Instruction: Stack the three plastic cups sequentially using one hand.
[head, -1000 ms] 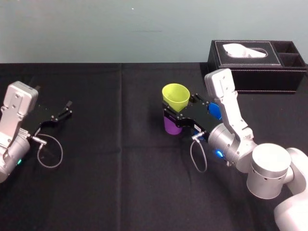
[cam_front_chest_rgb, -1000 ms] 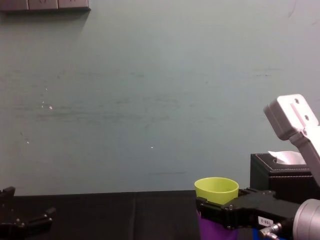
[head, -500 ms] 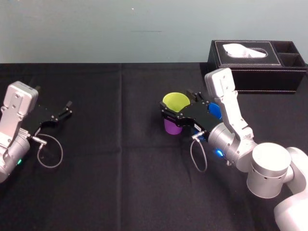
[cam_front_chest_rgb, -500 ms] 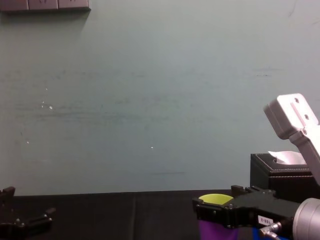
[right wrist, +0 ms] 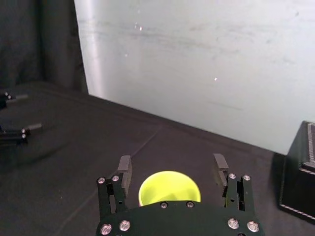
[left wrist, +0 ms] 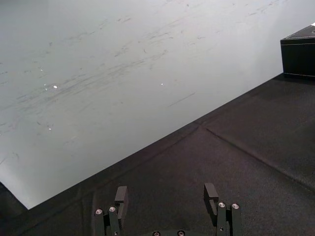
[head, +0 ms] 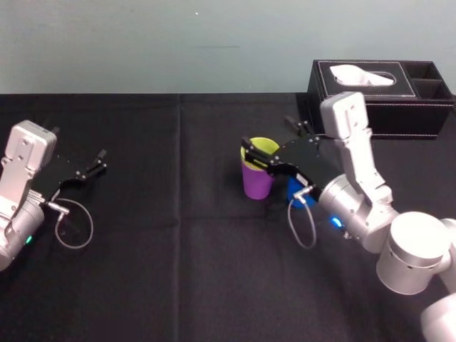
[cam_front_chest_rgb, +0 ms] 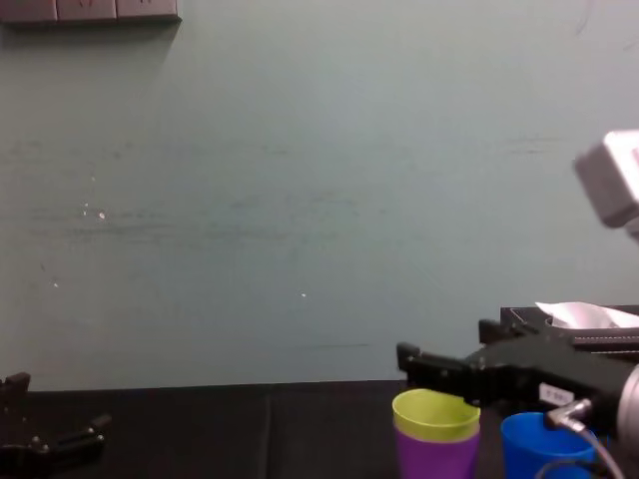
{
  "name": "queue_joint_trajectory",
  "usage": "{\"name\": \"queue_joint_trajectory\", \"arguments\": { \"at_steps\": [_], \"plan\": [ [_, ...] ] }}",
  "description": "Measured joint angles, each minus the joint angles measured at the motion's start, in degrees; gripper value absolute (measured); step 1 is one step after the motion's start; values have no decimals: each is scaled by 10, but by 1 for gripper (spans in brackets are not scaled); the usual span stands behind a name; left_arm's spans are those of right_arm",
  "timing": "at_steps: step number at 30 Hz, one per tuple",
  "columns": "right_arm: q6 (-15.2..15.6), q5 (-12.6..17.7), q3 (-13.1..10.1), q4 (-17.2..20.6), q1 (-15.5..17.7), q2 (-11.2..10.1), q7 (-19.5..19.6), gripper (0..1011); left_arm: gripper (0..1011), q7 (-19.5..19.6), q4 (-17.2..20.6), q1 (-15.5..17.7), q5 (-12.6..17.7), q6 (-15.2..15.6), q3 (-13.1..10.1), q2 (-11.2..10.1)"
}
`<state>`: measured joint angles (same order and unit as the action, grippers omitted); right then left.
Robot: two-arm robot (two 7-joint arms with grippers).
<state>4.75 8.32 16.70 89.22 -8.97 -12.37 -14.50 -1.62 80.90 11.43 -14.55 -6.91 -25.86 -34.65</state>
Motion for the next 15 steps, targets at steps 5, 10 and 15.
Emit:
{"name": "queue_joint_trajectory", "arguments": {
  "at_steps": [5, 10, 15],
  "plan": [
    [9, 23, -22, 31, 18, -16, -9, 1004, 1012, 0, 0, 0, 0, 0, 0, 0],
    [8, 55, -54, 56, 50, -46, -24, 1004, 1011, 0, 0, 0, 0, 0, 0, 0],
    [-5, 77, -75, 64, 83, -82, -44, 1004, 1011, 0, 0, 0, 0, 0, 0, 0]
  ]
}}
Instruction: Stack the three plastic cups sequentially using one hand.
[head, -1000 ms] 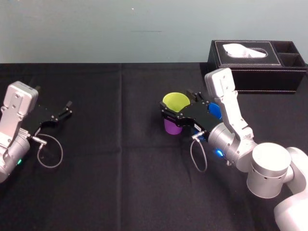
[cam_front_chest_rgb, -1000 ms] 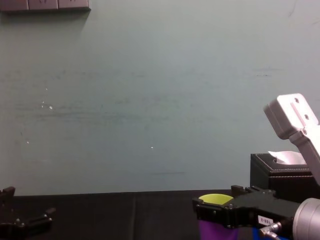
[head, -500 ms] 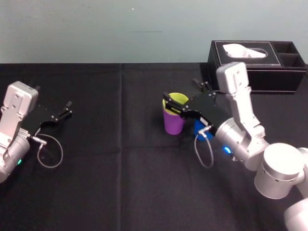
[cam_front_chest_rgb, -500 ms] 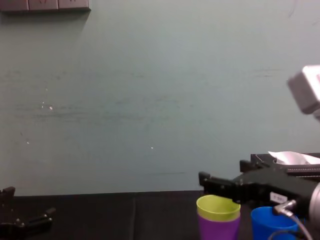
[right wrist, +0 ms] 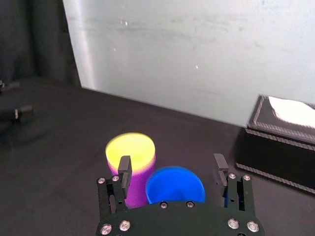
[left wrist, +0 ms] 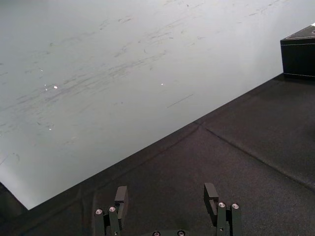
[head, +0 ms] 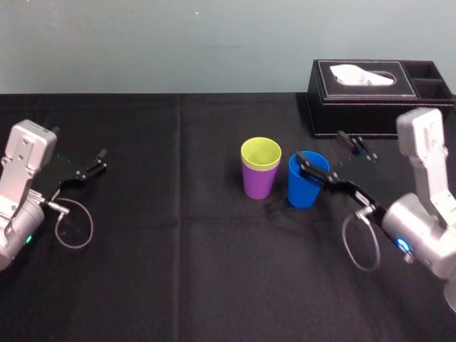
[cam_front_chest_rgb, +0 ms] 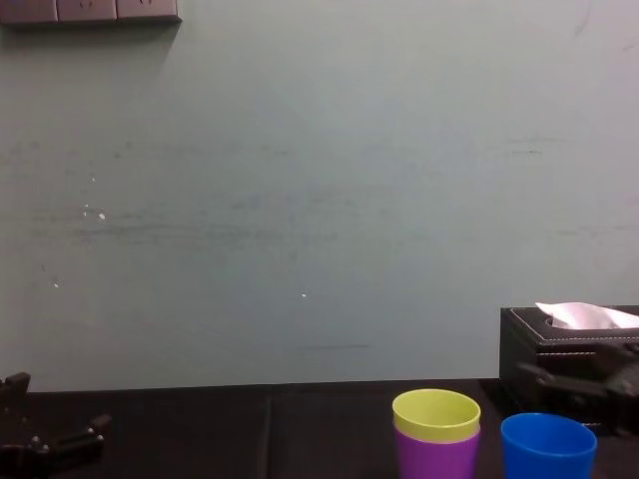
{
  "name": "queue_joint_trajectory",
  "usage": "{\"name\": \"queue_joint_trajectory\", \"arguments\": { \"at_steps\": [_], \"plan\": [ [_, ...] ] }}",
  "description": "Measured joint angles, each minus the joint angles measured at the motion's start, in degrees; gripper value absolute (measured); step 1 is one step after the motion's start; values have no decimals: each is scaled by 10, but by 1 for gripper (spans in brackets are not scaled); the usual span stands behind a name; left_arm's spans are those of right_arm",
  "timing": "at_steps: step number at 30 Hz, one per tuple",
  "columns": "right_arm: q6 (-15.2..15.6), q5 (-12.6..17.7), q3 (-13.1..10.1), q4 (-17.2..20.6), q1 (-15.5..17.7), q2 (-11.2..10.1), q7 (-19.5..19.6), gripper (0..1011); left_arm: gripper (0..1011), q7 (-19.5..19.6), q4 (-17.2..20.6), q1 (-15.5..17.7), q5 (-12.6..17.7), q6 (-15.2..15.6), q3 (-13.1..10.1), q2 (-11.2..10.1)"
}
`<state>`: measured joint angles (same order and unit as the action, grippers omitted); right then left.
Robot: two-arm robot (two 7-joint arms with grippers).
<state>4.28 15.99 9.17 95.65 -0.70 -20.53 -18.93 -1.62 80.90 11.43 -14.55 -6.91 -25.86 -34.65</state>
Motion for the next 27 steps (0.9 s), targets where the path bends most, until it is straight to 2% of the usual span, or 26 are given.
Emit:
{"name": "queue_joint_trajectory", "arguments": {
  "at_steps": [5, 6, 8, 14, 20, 24, 27],
  "plan": [
    [-20, 12, -18, 0, 35, -35, -15, 1004, 1011, 0, 0, 0, 0, 0, 0, 0],
    [-20, 12, -18, 0, 35, -35, -15, 1004, 1012, 0, 0, 0, 0, 0, 0, 0],
    [-38, 15, -21, -2, 51, -53, -27, 1004, 1011, 0, 0, 0, 0, 0, 0, 0],
    [-65, 14, -16, -12, 68, -75, -45, 1004, 1012, 0, 0, 0, 0, 0, 0, 0],
    [-82, 4, 0, -26, 68, -79, -50, 1004, 1011, 0, 0, 0, 0, 0, 0, 0],
    [-88, -3, 11, -39, 59, -73, -48, 1004, 1011, 0, 0, 0, 0, 0, 0, 0],
    [-87, -8, 20, -53, 46, -59, -38, 1004, 1011, 0, 0, 0, 0, 0, 0, 0]
  ]
}}
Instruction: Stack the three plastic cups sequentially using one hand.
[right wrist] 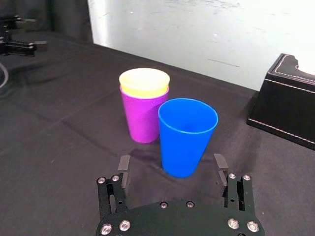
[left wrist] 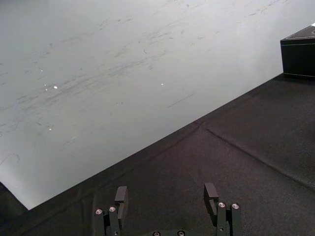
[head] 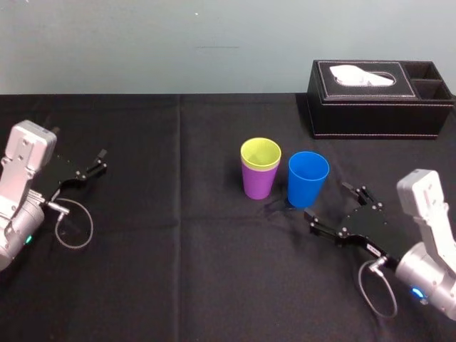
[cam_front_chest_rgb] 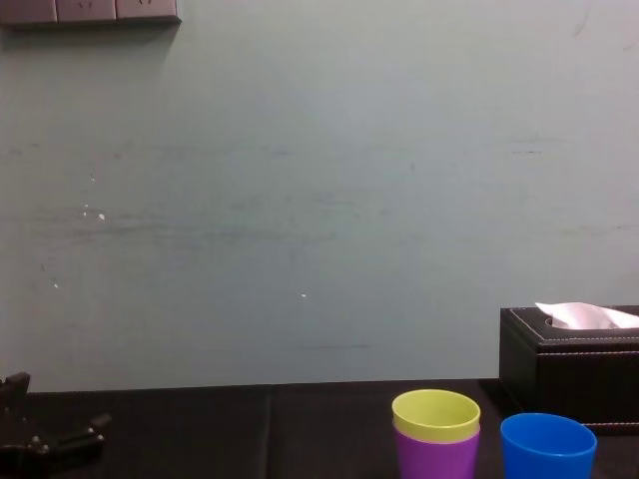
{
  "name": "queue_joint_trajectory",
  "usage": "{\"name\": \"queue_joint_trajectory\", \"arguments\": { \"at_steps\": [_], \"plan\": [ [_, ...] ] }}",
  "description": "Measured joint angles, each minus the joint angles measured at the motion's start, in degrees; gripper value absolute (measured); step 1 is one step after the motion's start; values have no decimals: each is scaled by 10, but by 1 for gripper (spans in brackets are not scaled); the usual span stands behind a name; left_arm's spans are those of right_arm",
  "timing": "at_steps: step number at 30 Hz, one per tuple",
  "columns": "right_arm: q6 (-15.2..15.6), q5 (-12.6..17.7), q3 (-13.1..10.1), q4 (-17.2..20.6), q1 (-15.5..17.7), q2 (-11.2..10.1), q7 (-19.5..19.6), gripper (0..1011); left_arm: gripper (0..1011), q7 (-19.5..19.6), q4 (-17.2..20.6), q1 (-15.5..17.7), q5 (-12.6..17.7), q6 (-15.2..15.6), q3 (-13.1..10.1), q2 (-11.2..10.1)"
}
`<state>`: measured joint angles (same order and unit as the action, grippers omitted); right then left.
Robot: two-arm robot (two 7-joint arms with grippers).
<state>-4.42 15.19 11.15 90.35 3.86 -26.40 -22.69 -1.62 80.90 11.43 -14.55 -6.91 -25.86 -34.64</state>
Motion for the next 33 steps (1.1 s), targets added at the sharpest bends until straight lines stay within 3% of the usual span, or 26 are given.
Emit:
{"name": "queue_joint_trajectory", "arguments": {
  "at_steps": [15, 33],
  "plan": [
    [20, -3, 14, -35, -38, 37, 23, 1004, 1011, 0, 0, 0, 0, 0, 0, 0],
    [8, -30, 24, -75, -76, 74, 47, 1004, 1011, 0, 0, 0, 0, 0, 0, 0]
  ]
}}
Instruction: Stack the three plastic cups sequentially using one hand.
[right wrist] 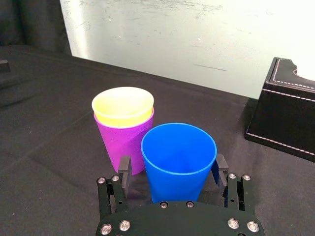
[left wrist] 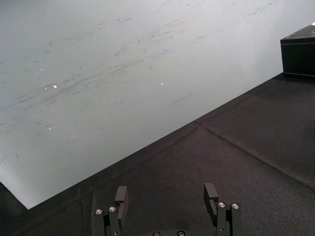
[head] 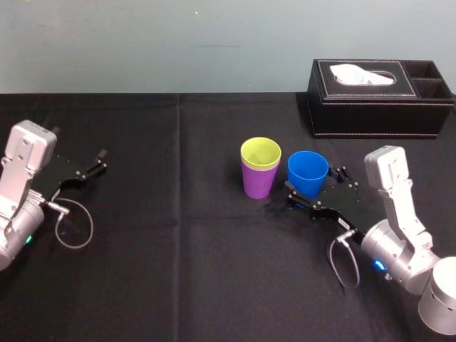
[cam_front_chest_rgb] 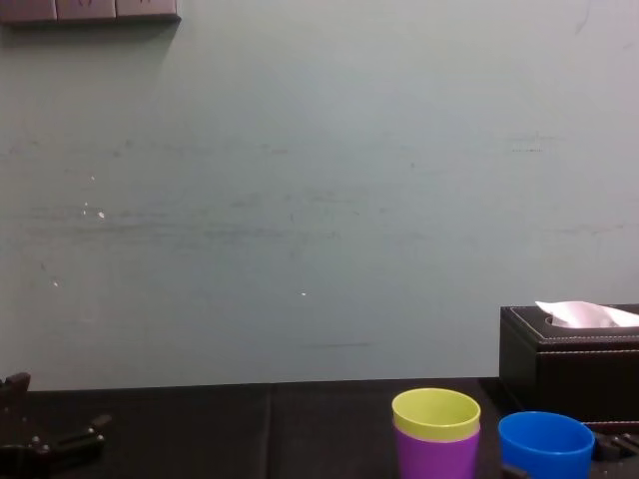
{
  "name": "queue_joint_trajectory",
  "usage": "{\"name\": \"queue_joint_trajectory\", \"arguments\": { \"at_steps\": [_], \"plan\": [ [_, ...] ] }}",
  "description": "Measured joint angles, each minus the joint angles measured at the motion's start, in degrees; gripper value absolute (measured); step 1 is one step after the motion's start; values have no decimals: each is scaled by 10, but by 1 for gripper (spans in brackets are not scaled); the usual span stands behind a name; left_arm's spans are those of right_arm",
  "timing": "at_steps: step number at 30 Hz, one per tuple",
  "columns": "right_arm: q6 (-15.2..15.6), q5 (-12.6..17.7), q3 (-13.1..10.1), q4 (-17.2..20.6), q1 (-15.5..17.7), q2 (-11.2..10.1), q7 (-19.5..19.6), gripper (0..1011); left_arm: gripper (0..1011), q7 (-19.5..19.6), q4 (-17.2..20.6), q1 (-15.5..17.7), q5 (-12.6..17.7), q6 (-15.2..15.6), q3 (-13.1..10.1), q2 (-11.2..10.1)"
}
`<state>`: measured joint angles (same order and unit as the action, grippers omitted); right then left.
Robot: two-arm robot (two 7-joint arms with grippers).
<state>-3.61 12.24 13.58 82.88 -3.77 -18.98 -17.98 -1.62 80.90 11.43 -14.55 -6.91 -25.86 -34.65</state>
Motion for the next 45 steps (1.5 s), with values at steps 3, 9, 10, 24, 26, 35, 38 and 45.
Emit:
{"name": "queue_joint_trajectory", "arguments": {
  "at_steps": [3, 9, 10, 24, 26, 35, 38, 45],
  "plan": [
    [0, -5, 2, -5, -6, 6, 2, 1004, 1011, 0, 0, 0, 0, 0, 0, 0],
    [-1, -14, 3, -11, -14, 13, 8, 1004, 1011, 0, 0, 0, 0, 0, 0, 0],
    [-1, -15, 3, -12, -14, 15, 9, 1004, 1011, 0, 0, 0, 0, 0, 0, 0],
    [-1, -29, 2, -13, -15, 24, 21, 1004, 1011, 0, 0, 0, 0, 0, 0, 0],
    [-1, -29, 2, -13, -15, 24, 21, 1004, 1011, 0, 0, 0, 0, 0, 0, 0],
    [-1, -28, 2, -13, -14, 23, 20, 873, 1011, 0, 0, 0, 0, 0, 0, 0],
    [-1, -27, 2, -13, -14, 23, 20, 810, 1011, 0, 0, 0, 0, 0, 0, 0],
    [-1, -27, 1, -11, -14, 23, 19, 760, 1011, 0, 0, 0, 0, 0, 0, 0]
  ]
}}
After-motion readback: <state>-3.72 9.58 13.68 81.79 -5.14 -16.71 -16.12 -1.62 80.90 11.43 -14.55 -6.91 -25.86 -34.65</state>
